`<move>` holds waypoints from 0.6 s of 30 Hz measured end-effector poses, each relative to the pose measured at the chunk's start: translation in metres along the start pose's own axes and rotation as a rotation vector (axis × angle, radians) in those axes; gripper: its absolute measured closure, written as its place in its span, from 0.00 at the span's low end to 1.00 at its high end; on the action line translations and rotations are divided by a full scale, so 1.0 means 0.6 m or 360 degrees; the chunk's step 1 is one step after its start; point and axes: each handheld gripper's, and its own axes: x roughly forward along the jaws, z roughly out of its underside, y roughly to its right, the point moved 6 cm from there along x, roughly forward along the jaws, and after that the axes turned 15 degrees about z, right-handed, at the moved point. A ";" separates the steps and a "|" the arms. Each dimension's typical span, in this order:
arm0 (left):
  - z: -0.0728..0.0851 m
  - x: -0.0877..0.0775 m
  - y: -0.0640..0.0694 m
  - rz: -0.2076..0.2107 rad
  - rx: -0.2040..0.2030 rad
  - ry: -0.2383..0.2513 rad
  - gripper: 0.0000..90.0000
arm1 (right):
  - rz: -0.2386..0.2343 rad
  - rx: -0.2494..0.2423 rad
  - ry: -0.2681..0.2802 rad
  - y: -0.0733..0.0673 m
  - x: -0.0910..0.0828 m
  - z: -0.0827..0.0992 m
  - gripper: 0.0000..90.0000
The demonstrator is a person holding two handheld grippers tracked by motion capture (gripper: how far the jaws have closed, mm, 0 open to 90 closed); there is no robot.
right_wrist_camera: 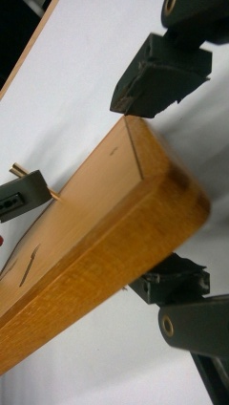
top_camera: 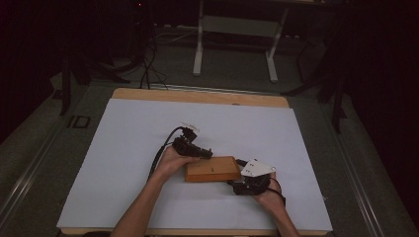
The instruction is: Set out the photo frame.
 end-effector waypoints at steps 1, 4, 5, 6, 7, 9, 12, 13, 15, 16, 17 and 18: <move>0.000 0.002 0.001 0.0006 0.0000 -0.0003 0.95 | -0.0003 -0.0007 -0.0001 -0.001 0.000 0.000 0.26; 0.002 0.005 0.002 0.0035 0.0006 -0.0015 0.95 | -0.0005 -0.0034 0.0000 -0.005 0.001 -0.001 0.26; 0.002 0.006 0.002 0.0052 0.0000 -0.0014 0.95 | -0.0017 -0.0034 0.0012 -0.006 0.000 -0.002 0.28; 0.003 0.007 0.002 0.0061 0.0000 -0.0016 0.94 | -0.0031 -0.0026 0.0023 -0.007 -0.001 -0.004 0.30; 0.003 0.008 0.002 0.0060 0.0000 -0.0016 0.94 | -0.0038 -0.0023 0.0028 -0.008 -0.001 -0.005 0.31; 0.003 0.008 0.002 0.0051 0.0009 -0.0015 0.93 | -0.0039 -0.0026 0.0027 -0.009 -0.001 -0.006 0.32; 0.003 0.009 0.002 0.0045 0.0015 -0.0010 0.90 | -0.0040 0.0005 0.0056 -0.006 -0.001 -0.011 0.37; 0.004 0.008 0.003 0.0064 0.0021 -0.0012 0.86 | -0.0042 0.0017 0.0057 -0.004 -0.001 -0.012 0.37; 0.003 0.005 0.005 0.0081 0.0025 0.0006 0.78 | -0.0042 0.0020 0.0058 -0.003 -0.001 -0.012 0.38; 0.003 0.005 0.005 0.0081 0.0025 0.0006 0.75 | -0.0042 0.0020 0.0058 -0.003 -0.001 -0.012 0.38; 0.003 0.000 0.005 0.0064 0.0021 0.0029 0.72 | -0.0043 0.0026 0.0061 -0.002 -0.001 -0.013 0.38; 0.004 -0.004 0.006 0.0063 0.0020 0.0035 0.72 | -0.0044 0.0029 0.0060 -0.002 -0.001 -0.013 0.38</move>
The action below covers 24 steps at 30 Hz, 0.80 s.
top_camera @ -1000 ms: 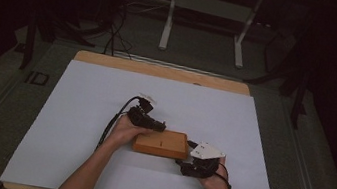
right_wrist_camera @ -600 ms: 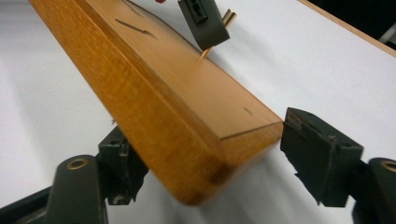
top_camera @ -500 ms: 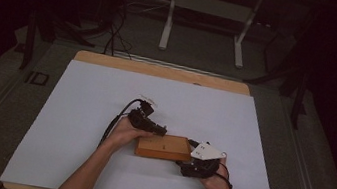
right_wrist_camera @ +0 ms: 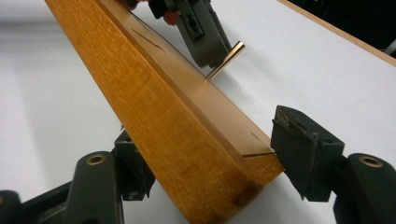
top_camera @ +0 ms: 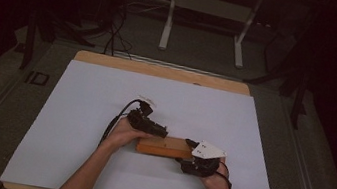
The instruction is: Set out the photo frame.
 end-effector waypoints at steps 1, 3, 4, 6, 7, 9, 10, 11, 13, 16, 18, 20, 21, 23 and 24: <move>0.001 -0.004 0.001 -0.0008 0.0012 0.0006 0.72 | 0.0001 0.0004 0.0000 0.000 0.000 0.000 0.39; 0.002 -0.007 0.002 -0.0022 0.0023 0.0010 0.71 | 0.0003 0.0010 0.0001 0.001 0.000 -0.001 0.39; 0.004 -0.011 0.005 -0.0032 0.0027 0.0017 0.70 | 0.0004 0.0014 0.0002 0.001 0.000 -0.001 0.39; 0.006 -0.016 0.008 -0.0056 0.0049 0.0019 0.68 | 0.0001 0.0024 0.0006 0.002 0.000 -0.001 0.39; 0.008 -0.020 0.011 -0.0092 0.0082 0.0028 0.68 | 0.0004 0.0027 0.0007 0.003 0.000 -0.002 0.39; 0.008 -0.020 0.011 -0.0092 0.0082 0.0028 0.67 | 0.0005 0.0028 0.0008 0.003 0.000 -0.002 0.40; 0.011 -0.025 0.014 -0.0125 0.0112 0.0039 0.67 | 0.0005 0.0028 0.0008 0.003 0.000 -0.002 0.40; 0.012 -0.030 0.017 -0.0145 0.0145 0.0058 0.66 | 0.0006 0.0029 0.0009 0.003 0.000 -0.002 0.40; 0.014 -0.035 0.018 -0.0149 0.0151 0.0082 0.65 | 0.0007 0.0034 0.0010 0.004 0.000 -0.002 0.40; 0.017 -0.044 0.022 -0.0157 0.0171 0.0135 0.65 | 0.0007 0.0037 0.0012 0.004 0.000 -0.002 0.40; 0.020 -0.050 0.025 -0.0168 0.0193 0.0162 0.65 | 0.0007 0.0036 0.0010 0.004 0.000 -0.002 0.40; 0.021 -0.053 0.027 -0.0177 0.0203 0.0172 0.65 | 0.0007 0.0036 0.0010 0.004 0.000 -0.002 0.40; 0.025 -0.059 0.029 -0.0205 0.0216 0.0181 0.65 | 0.0007 0.0035 0.0010 0.004 0.000 -0.002 0.40; 0.027 -0.066 0.029 -0.0235 0.0226 0.0192 0.64 | 0.0007 0.0034 0.0011 0.004 0.000 -0.002 0.40; 0.028 -0.069 0.031 -0.0240 0.0229 0.0204 0.64 | 0.0007 0.0035 0.0011 0.004 0.000 -0.002 0.40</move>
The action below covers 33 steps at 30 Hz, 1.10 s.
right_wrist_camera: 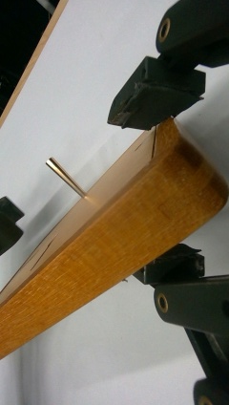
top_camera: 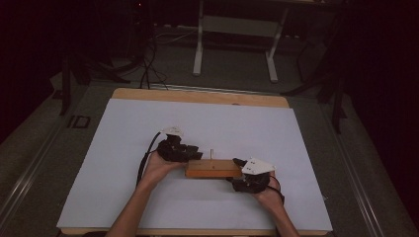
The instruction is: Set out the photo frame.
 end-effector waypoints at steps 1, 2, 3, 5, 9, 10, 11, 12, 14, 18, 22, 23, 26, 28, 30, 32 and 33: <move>0.000 0.000 0.000 0.0000 0.0000 0.0000 0.64 | 0.0000 -0.0001 -0.0001 0.000 0.000 0.000 0.40; 0.002 -0.007 0.002 -0.0021 0.0014 0.0010 0.64 | 0.0001 0.0000 -0.0001 0.000 0.000 0.000 0.40; 0.003 -0.010 0.003 -0.0034 0.0020 0.0016 0.64 | 0.0001 0.0002 0.0000 0.000 0.000 0.000 0.40; 0.005 -0.013 0.005 -0.0045 0.0029 0.0020 0.64 | 0.0002 0.0008 0.0000 0.001 0.000 0.000 0.41; 0.011 -0.030 0.014 -0.0114 0.0073 0.0058 0.63 | 0.0004 0.0014 -0.0003 0.002 -0.001 0.000 0.41; 0.012 -0.034 0.017 -0.0126 0.0087 0.0070 0.63 | 0.0005 0.0014 -0.0004 0.002 -0.001 0.000 0.41; 0.012 -0.034 0.017 -0.0126 0.0087 0.0070 0.63 | 0.0006 0.0013 -0.0004 0.001 -0.001 0.000 0.41; 0.014 -0.042 0.021 -0.0158 0.0111 0.0089 0.63 | 0.0006 0.0015 -0.0003 0.001 -0.001 0.000 0.41; 0.016 -0.051 0.025 -0.0186 0.0134 0.0104 0.63 | 0.0006 0.0017 -0.0003 0.002 -0.001 0.000 0.41; 0.023 -0.064 0.033 -0.0227 0.0153 0.0112 0.63 | 0.0007 0.0024 -0.0002 0.002 0.000 -0.001 0.41; 0.030 -0.073 0.044 -0.0263 0.0186 0.0136 0.63 | 0.0010 0.0027 0.0000 0.004 0.000 -0.001 0.43; 0.032 -0.075 0.047 -0.0280 0.0199 0.0145 0.62 | 0.0010 0.0029 0.0001 0.005 0.000 -0.001 0.43; 0.036 -0.080 0.050 -0.0322 0.0223 0.0147 0.61 | 0.0010 0.0037 0.0001 0.007 0.000 -0.001 0.44; 0.041 -0.086 0.052 -0.0342 0.0224 0.0156 0.59 | 0.0008 0.0037 -0.0001 0.007 -0.001 -0.001 0.44; 0.048 -0.090 0.052 -0.0365 0.0211 0.0148 0.58 | 0.0006 0.0037 -0.0001 0.008 0.000 -0.001 0.44; 0.062 -0.094 0.054 -0.0400 0.0219 0.0107 0.57 | 0.0003 0.0039 -0.0001 0.008 0.000 -0.002 0.44; 0.066 -0.094 0.055 -0.0408 0.0225 0.0101 0.57 | 0.0000 0.0041 -0.0002 0.009 0.000 -0.002 0.44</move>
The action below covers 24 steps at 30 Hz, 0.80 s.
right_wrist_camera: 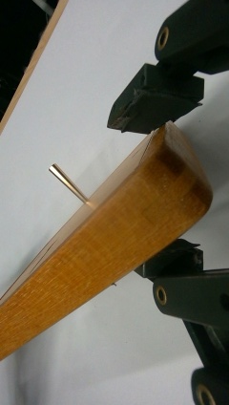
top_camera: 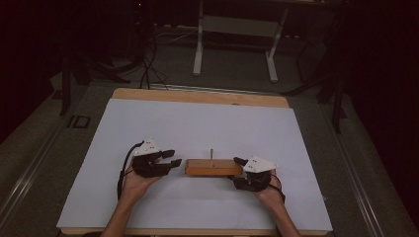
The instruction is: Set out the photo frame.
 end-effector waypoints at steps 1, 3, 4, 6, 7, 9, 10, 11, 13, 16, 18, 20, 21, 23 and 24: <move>0.000 0.000 0.000 0.0000 0.0000 0.0000 0.57 | 0.0000 0.0000 0.0000 0.000 0.000 0.000 0.44; 0.006 -0.001 0.008 0.0014 0.0026 -0.0013 0.54 | -0.0004 0.0004 -0.0002 0.000 0.000 -0.001 0.44; 0.007 -0.001 0.011 0.0030 0.0029 -0.0012 0.53 | -0.0005 0.0003 -0.0003 0.000 0.000 -0.001 0.44; 0.011 0.002 0.015 0.0026 0.0047 -0.0034 0.51 | -0.0005 0.0004 -0.0005 0.001 0.000 -0.001 0.44; 0.011 0.002 0.015 0.0026 0.0047 -0.0034 0.51 | -0.0005 0.0004 -0.0005 0.001 0.000 -0.001 0.44; 0.016 0.006 0.018 0.0022 0.0061 -0.0064 0.50 | -0.0004 0.0004 -0.0005 0.001 0.001 -0.001 0.44; 0.018 0.008 0.019 0.0025 0.0072 -0.0082 0.49 | -0.0005 0.0005 -0.0006 0.001 0.001 -0.001 0.44; 0.020 0.011 0.021 0.0029 0.0081 -0.0100 0.47 | -0.0009 0.0003 -0.0006 0.001 0.001 -0.001 0.44; 0.022 0.016 0.026 0.0052 0.0104 -0.0120 0.47 | -0.0011 0.0005 -0.0006 0.001 0.001 -0.001 0.44; 0.023 0.019 0.025 0.0013 0.0140 -0.0140 0.47 | -0.0018 0.0011 -0.0004 0.002 0.002 -0.002 0.44; 0.022 0.019 0.026 0.0007 0.0146 -0.0141 0.46 | -0.0016 0.0015 -0.0004 0.003 0.002 -0.002 0.44; 0.023 0.022 0.028 0.0018 0.0163 -0.0163 0.44 | -0.0017 0.0020 -0.0004 0.003 0.002 -0.002 0.44; 0.024 0.024 0.029 0.0020 0.0169 -0.0179 0.44 | -0.0017 0.0020 -0.0004 0.003 0.002 -0.002 0.44; 0.026 0.030 0.032 0.0009 0.0194 -0.0212 0.44 | -0.0019 0.0019 -0.0004 0.003 0.002 -0.002 0.44; 0.026 0.034 0.034 0.0007 0.0207 -0.0222 0.44 | -0.0019 0.0019 -0.0004 0.003 0.002 -0.002 0.44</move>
